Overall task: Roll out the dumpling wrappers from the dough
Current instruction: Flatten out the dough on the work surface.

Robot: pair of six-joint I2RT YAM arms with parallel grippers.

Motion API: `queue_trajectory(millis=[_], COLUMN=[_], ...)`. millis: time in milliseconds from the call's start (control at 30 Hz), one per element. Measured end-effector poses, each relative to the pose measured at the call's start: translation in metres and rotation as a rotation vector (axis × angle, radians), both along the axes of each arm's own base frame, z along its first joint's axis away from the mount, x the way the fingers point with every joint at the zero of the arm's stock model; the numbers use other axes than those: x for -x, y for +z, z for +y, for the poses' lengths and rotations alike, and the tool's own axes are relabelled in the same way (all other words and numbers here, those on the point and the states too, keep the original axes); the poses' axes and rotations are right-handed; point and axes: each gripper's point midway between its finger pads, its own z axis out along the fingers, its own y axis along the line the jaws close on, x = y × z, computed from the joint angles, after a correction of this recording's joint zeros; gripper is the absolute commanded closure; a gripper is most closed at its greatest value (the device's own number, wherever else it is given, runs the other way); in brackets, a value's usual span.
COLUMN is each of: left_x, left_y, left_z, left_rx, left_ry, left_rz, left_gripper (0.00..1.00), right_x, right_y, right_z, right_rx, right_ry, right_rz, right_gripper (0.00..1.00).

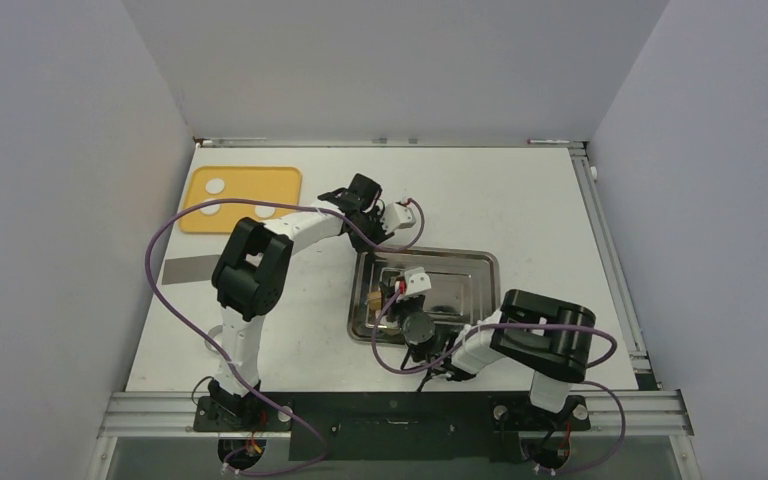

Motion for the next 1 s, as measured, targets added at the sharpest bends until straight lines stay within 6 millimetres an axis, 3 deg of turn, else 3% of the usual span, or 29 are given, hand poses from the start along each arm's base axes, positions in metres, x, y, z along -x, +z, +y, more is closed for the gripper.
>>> queue_trajectory(millis=[233, 367, 567, 667, 733, 1000], left_x=[0.001, 0.0, 0.0, 0.0, 0.003, 0.023], left_y=[0.0, 0.0, 0.0, 0.0, -0.001, -0.002], left_z=[0.0, 0.0, 0.0, 0.0, 0.0, -0.003], left_rx=[-0.002, -0.002, -0.003, -0.003, -0.004, -0.017], left_ry=[-0.002, -0.004, -0.006, -0.005, -0.004, -0.028], left_rz=[0.0, -0.001, -0.002, -0.001, 0.01, 0.071], left_gripper=[1.0, 1.0, 1.0, 1.0, 1.0, 1.0], right_x=[0.048, 0.041, 0.004, -0.008, -0.002, 0.03], right_y=[-0.005, -0.005, -0.005, -0.021, -0.047, -0.047], right_z=[-0.003, 0.0, 0.002, 0.006, 0.002, -0.006], right_rx=[0.088, 0.112, 0.06, 0.104, 0.151, 0.1], right_ry=[-0.002, -0.046, -0.103, -0.095, -0.093, -0.112], right_rz=[0.036, 0.048, 0.055, 0.085, 0.138, 0.18], right_gripper=[0.92, 0.92, 0.92, 0.92, 0.92, 0.92])
